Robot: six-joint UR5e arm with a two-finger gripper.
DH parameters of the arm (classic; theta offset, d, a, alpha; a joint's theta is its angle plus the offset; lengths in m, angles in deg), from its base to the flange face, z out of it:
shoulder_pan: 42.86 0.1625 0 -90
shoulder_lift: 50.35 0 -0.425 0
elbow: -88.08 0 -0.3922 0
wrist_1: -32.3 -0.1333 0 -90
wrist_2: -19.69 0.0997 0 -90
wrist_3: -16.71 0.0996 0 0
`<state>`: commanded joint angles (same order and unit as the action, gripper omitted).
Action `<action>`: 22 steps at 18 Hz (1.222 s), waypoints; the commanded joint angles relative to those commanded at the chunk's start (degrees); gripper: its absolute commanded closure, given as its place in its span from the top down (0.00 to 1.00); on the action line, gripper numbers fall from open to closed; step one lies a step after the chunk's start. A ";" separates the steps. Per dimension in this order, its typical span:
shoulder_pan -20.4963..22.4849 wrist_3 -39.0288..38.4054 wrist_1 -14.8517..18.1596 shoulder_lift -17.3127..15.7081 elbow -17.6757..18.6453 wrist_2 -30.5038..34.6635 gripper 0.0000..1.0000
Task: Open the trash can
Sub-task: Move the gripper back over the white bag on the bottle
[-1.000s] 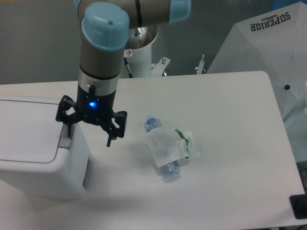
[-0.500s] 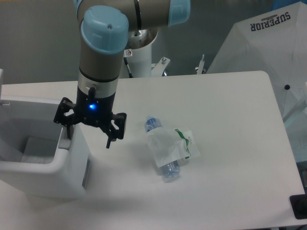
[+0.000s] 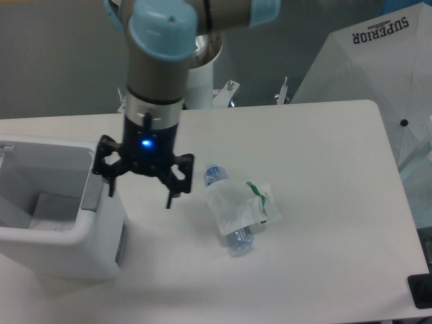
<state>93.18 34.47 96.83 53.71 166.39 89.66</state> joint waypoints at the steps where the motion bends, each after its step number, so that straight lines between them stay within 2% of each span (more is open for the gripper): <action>1: 1.23 -0.18 -1.06 0.26 0.00 -0.97 1.00; 9: 8.18 0.61 -2.03 4.04 0.79 -1.59 1.00; 15: 10.20 0.70 -2.30 8.78 1.06 -1.15 1.00; 18: 11.96 1.31 -2.30 9.23 2.89 -0.89 1.00; 22: 13.02 7.37 -2.21 9.76 5.18 1.04 1.00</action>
<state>106.20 41.84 94.62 63.47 171.57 90.69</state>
